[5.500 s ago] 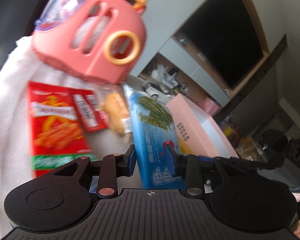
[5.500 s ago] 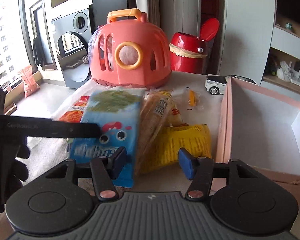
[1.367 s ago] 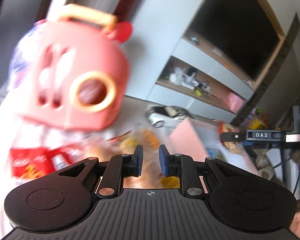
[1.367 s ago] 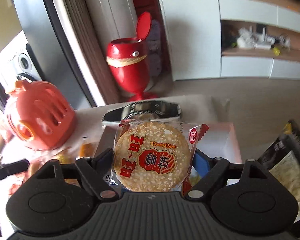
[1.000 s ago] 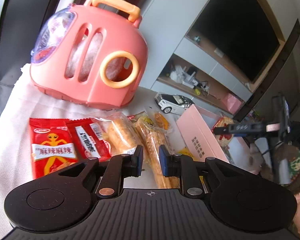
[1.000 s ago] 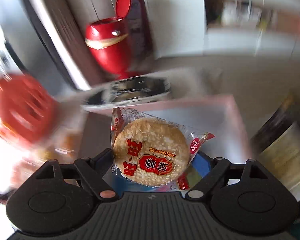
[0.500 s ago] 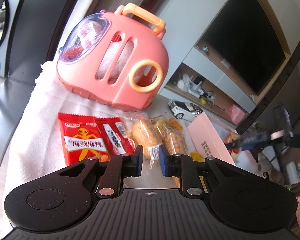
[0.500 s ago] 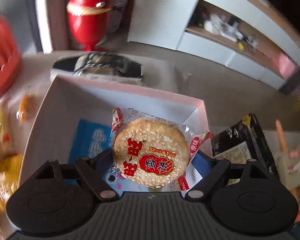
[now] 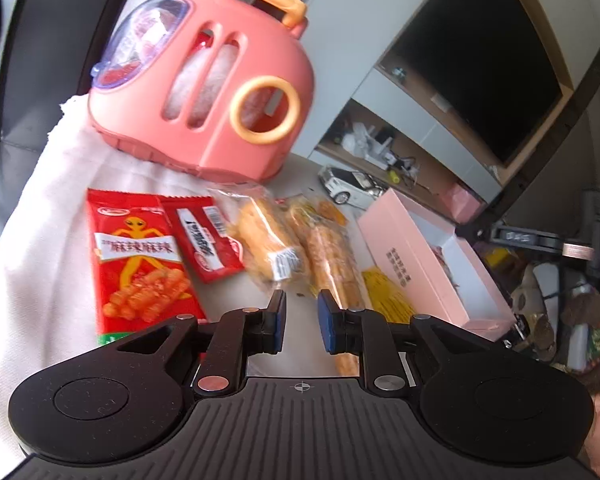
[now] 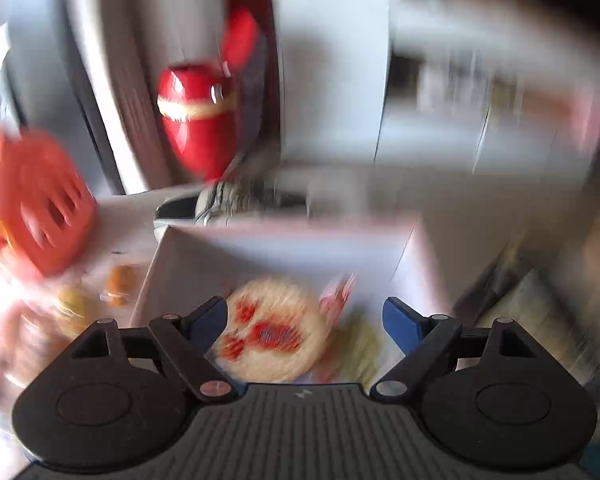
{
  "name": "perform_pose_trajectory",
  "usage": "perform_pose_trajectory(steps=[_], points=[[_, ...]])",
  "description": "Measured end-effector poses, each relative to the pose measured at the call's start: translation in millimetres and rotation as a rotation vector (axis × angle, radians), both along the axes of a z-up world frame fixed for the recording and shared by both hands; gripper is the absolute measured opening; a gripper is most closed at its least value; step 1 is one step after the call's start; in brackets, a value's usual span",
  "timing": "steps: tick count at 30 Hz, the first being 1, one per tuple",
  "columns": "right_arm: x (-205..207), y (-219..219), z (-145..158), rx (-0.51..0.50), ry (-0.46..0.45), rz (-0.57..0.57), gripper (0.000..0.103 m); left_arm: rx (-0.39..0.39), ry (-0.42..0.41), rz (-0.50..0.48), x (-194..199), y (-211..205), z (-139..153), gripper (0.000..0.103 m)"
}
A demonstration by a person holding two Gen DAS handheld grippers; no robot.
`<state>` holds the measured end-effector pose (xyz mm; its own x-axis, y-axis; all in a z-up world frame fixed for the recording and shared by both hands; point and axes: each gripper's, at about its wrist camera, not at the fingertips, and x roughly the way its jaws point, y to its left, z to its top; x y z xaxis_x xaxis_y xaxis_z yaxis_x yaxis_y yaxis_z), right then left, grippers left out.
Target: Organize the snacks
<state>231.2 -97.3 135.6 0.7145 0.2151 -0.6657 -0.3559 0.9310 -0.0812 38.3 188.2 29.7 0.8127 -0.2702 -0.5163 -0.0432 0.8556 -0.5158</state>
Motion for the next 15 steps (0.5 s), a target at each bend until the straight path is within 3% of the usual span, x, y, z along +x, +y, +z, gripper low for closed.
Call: perform_pose_trajectory(steps=[3, 5, 8, 13, 14, 15], points=[[-37.3, 18.0, 11.0, 0.132, -0.030, 0.152, 0.086, -0.002, -0.011, 0.063, -2.1, 4.7, 3.4, 0.021], [-58.2, 39.9, 10.3, 0.163, -0.025, 0.241, 0.086, 0.013, -0.030, 0.127, -7.7, 11.5, 8.9, 0.021], [-89.7, 71.1, 7.1, 0.162, 0.007, 0.330, 0.086, 0.053, -0.028, 0.177, -14.6, 21.6, 17.1, 0.021], [-110.8, 124.3, -24.7, 0.096, 0.088, 0.438, 0.086, 0.100, 0.023, 0.292, -27.5, 43.1, 17.3, 0.021], [-114.0, 131.4, -33.1, 0.075, 0.098, 0.439, 0.085, 0.094, 0.031, 0.319, -30.4, 49.2, 15.4, 0.021], [-116.7, 135.9, -39.4, 0.068, 0.123, 0.446, 0.077, 0.082, 0.038, 0.344, -32.8, 54.9, 13.6, 0.021]])
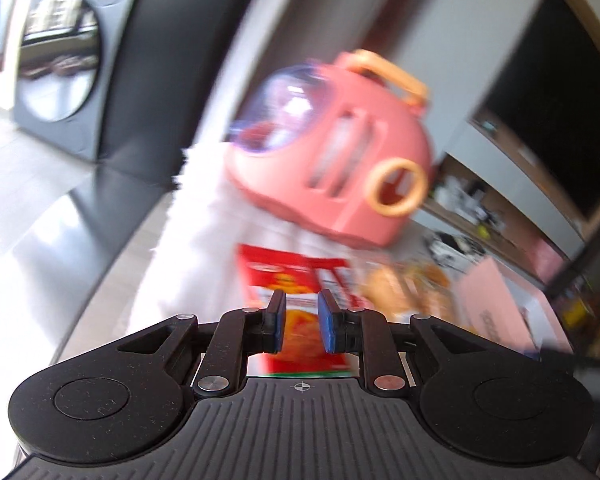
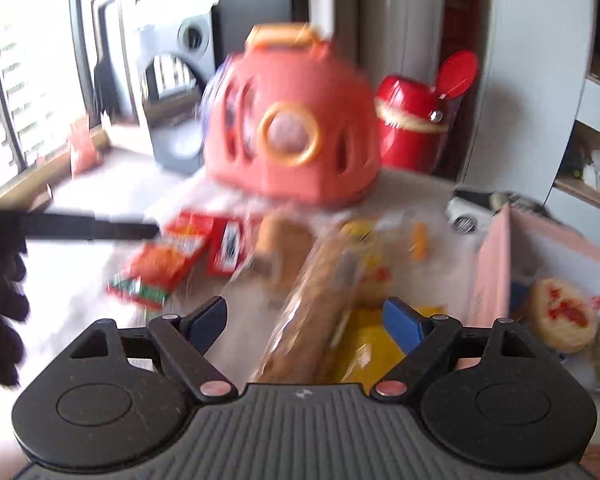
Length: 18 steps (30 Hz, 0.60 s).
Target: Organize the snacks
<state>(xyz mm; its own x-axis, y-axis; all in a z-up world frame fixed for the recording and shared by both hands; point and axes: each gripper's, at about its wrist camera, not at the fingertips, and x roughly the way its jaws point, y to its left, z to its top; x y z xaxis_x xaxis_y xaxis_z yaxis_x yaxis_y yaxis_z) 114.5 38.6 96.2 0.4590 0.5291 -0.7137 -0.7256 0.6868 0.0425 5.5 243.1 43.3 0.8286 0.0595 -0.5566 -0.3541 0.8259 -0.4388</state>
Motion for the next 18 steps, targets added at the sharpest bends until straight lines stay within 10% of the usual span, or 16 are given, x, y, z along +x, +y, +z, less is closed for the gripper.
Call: perform_pose_trajectory(steps=[5, 18], points=[[-20.5, -22.2, -10.8, 0.023, 0.124, 0.054, 0.052, -0.028, 0.017, 0.050, 10.8, 19.6, -9.5, 0.021], [-67.2, -99.6, -17.8, 0.069, 0.184, 0.051, 0.051, 0.243, 0.115, -0.193, 56.5, -25.8, -18.9, 0.023]])
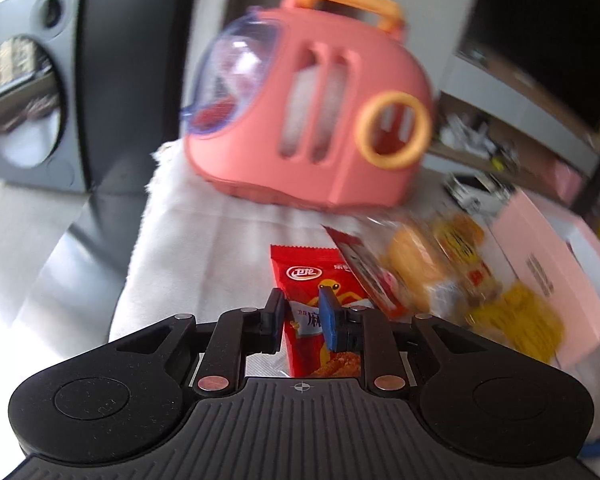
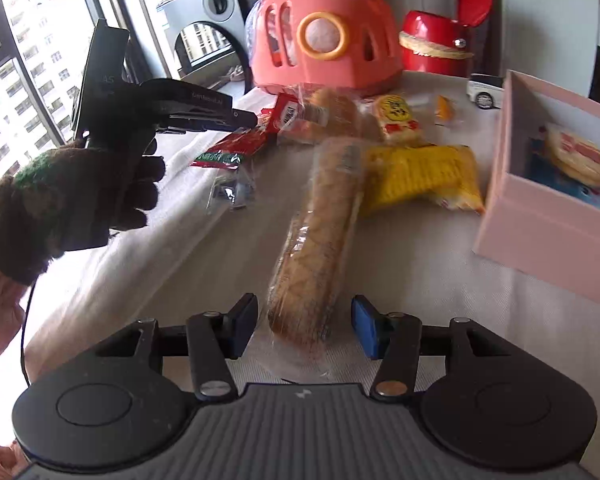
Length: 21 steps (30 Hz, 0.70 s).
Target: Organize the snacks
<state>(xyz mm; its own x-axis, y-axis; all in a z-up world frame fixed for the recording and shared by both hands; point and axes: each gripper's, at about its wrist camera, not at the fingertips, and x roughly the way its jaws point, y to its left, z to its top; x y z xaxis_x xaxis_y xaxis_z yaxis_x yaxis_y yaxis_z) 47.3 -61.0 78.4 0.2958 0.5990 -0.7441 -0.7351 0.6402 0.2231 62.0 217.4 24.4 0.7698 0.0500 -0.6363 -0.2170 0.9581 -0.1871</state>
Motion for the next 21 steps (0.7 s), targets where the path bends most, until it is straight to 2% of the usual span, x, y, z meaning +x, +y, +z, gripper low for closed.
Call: perform_pose_trajectory(steps=[2, 5, 9, 12, 15, 17, 21], points=[[-4.0, -0.5, 1.9, -0.008, -0.035, -0.001, 0.053, 0.041, 0.011, -0.077, -5.3, -12.6, 1.5, 0.023], [-11.4, 2.4, 9.6, -0.013, -0.123, 0.001, 0.054, 0.041, 0.026, -0.183, -21.3, -24.0, 2.4, 0.024], [-13.0, 12.1, 22.7, 0.010, -0.205, -0.004, 0.075, 0.014, 0.037, -0.283, -45.2, -37.8, 2.7, 0.024], [-11.3, 26.2, 24.7, 0.007, -0.199, 0.005, 0.077, -0.063, 0.036, -0.225, -61.5, -30.2, 6.4, 0.025], [-16.0, 43.4, 23.8, 0.011, -0.171, 0.049, 0.077, -0.192, 0.032, -0.070, -74.5, -4.8, 9.9, 0.024], [-21.8, 53.5, 22.9, 0.019, -0.145, 0.079, 0.077, -0.269, 0.043, -0.004, -82.1, 9.2, 9.6, 0.024], [-30.5, 76.9, 14.0, 0.009, -0.070, 0.147, 0.078, -0.339, 0.075, -0.014, -92.5, 13.2, 6.5, 0.024]])
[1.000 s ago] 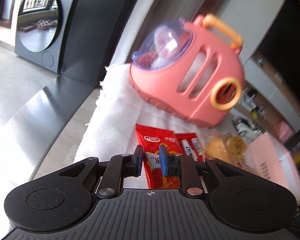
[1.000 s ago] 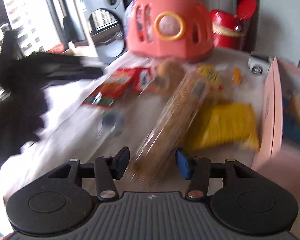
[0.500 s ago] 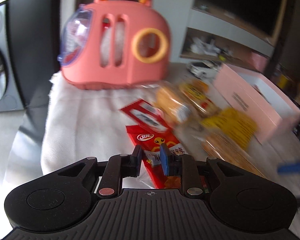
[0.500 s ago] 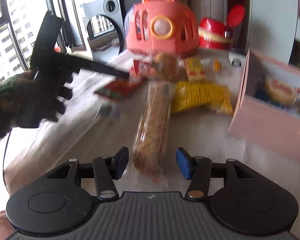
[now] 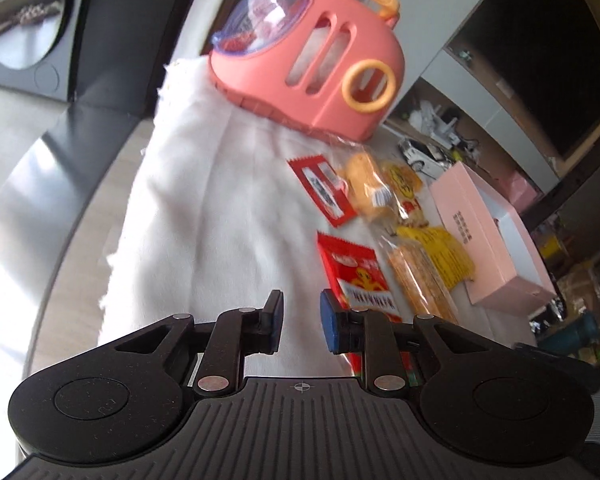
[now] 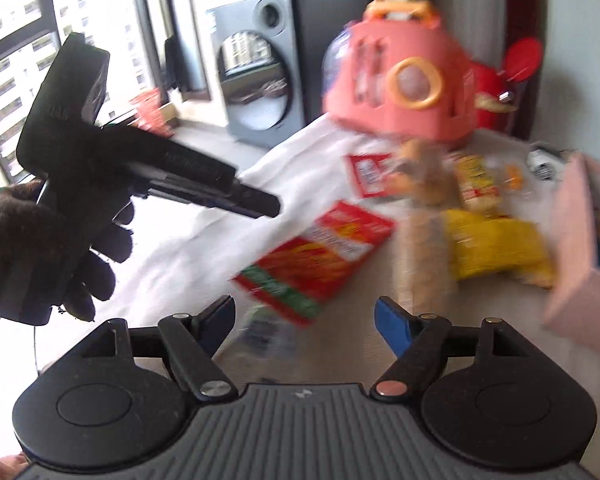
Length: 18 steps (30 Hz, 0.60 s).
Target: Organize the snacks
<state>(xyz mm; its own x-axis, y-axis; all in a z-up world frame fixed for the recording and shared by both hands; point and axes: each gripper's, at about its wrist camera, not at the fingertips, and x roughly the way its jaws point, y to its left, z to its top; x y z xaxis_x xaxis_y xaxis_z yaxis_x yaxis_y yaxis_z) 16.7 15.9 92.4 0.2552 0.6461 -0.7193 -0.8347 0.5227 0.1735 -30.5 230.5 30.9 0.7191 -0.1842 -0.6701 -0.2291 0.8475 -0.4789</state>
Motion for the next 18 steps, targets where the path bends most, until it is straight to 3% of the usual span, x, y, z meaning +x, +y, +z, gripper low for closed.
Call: perform_pose_trajectory(steps=[2, 8, 12, 17, 18], points=[[-0.2, 10.0, -8.7, -0.028, 0.021, 0.007, 0.078, -0.039, -0.013, -0.022, -0.2, -3.8, -2.5, 0.024], [-2.4, 21.5, -20.0, -0.088, 0.038, -0.013, 0.084, -0.019, -0.055, -0.042, 20.8, -21.7, -4.8, 0.024], [-9.5, 13.8, -25.8, -0.066, 0.063, 0.015, 0.103, -0.008, -0.079, -0.053, 20.8, -27.5, -1.5, 0.024], [-16.4, 15.0, -23.5, -0.100, 0.025, 0.053, 0.102, -0.017, -0.084, 0.009, -0.9, -8.7, -0.3, 0.024], [-11.6, 15.5, -20.7, -0.091, 0.042, 0.042, 0.098, -0.017, -0.083, 0.029, -5.8, -3.4, 0.2, 0.024]])
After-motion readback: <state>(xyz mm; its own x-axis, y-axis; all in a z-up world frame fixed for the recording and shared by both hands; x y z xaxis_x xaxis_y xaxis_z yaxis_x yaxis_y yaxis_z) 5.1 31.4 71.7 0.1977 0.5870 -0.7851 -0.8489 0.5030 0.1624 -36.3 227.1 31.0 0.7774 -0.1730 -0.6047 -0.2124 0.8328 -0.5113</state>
